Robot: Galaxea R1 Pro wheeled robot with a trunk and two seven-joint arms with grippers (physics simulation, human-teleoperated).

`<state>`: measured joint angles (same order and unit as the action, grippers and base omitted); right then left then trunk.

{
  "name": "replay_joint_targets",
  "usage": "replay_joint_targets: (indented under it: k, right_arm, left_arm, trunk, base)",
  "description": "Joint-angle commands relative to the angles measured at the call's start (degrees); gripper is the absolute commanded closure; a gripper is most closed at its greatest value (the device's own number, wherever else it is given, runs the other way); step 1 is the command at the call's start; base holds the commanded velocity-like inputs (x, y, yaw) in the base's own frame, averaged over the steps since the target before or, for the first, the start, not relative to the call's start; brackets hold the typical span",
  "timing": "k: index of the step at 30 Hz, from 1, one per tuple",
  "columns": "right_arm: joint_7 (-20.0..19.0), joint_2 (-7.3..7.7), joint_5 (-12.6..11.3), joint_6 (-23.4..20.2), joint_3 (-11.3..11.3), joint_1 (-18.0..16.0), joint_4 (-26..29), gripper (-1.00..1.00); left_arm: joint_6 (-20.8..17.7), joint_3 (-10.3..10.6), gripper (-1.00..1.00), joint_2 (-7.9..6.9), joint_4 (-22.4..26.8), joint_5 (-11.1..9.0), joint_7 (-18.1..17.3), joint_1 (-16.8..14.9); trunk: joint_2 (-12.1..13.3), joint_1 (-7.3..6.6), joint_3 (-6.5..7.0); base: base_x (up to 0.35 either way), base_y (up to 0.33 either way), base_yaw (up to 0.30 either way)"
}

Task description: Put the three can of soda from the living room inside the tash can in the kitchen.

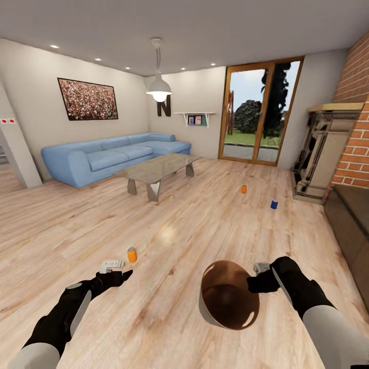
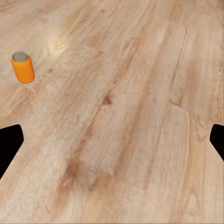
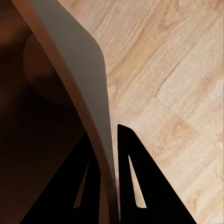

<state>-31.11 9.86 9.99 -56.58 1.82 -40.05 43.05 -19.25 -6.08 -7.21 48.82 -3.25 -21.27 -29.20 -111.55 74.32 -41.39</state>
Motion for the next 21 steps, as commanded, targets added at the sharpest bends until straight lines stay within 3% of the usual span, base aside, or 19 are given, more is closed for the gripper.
replay_joint_targets:
  k: [1,9,21]
  right_arm:
    - [-0.2,-0.05,-1.3,-0.3,-0.1,0.0,0.0,1.00]
    - [-0.1,-0.17,-1.3,-0.3,-0.1,0.0,0.0,1.00]
    - [-0.1,-0.27,-1.4,-0.2,-0.1,0.0,0.0,1.00]
  left_arm:
    - [0.0,0.0,-1.00,0.00,0.0,0.0,0.0,0.0]
    - [0.0,0.0,-1.00,0.00,0.0,0.0,0.0,0.0]
    - [0.0,0.0,-1.00,0.00,0.0,0.0,0.0,0.0]
  trunk:
    - [0.0,0.00,0.01]
    - [0.0,0.00,0.07]
    - [0.0,0.00,0.66]
  base:
    - [0.288,0.207,0.000]
    - [0.286,0.212,-0.021]
    - [0.284,0.215,-0.170]
